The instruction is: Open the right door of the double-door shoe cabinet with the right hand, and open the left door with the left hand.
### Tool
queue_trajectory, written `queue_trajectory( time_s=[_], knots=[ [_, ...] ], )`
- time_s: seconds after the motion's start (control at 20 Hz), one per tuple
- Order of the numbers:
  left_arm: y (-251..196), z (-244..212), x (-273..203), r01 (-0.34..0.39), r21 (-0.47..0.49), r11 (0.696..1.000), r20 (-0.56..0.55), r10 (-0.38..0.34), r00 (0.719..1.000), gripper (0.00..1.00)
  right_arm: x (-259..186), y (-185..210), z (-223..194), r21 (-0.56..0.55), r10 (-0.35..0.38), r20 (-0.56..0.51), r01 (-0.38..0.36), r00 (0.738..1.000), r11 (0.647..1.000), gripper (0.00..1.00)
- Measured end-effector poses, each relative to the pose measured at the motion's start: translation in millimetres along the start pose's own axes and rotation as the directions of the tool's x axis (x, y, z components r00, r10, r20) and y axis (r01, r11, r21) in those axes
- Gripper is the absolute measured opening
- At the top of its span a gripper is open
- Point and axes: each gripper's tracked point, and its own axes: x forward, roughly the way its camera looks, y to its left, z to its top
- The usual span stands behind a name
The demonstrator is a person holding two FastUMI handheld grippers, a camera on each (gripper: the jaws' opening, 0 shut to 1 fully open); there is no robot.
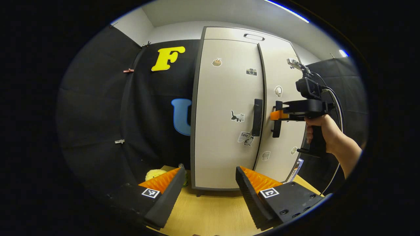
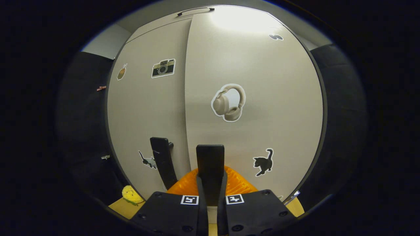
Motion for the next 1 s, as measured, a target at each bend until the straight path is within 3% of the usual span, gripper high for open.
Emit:
queue_trajectory(
  time_s=[0.3,0.6,1.0],
  knots=[
    [-9,11,2,0.047,0.006,0.999,0.025,-0.047,0.999,0.95,-25,-11,2,0.015,0.004,0.014,-0.004,1.000,1.000,0.15],
    [-27,13,1,0.149,-0.029,0.988,0.014,-0.149,0.989,0.95,-48,-23,1,0.024,-0.032,0.008,0.032,0.999,0.999,0.15],
    [-49,20,-12,0.063,-0.008,0.998,0.020,-0.063,0.998,0.95,-86,-46,1,0.040,0.016,0.036,-0.018,0.999,0.999,0.14]
  ],
)
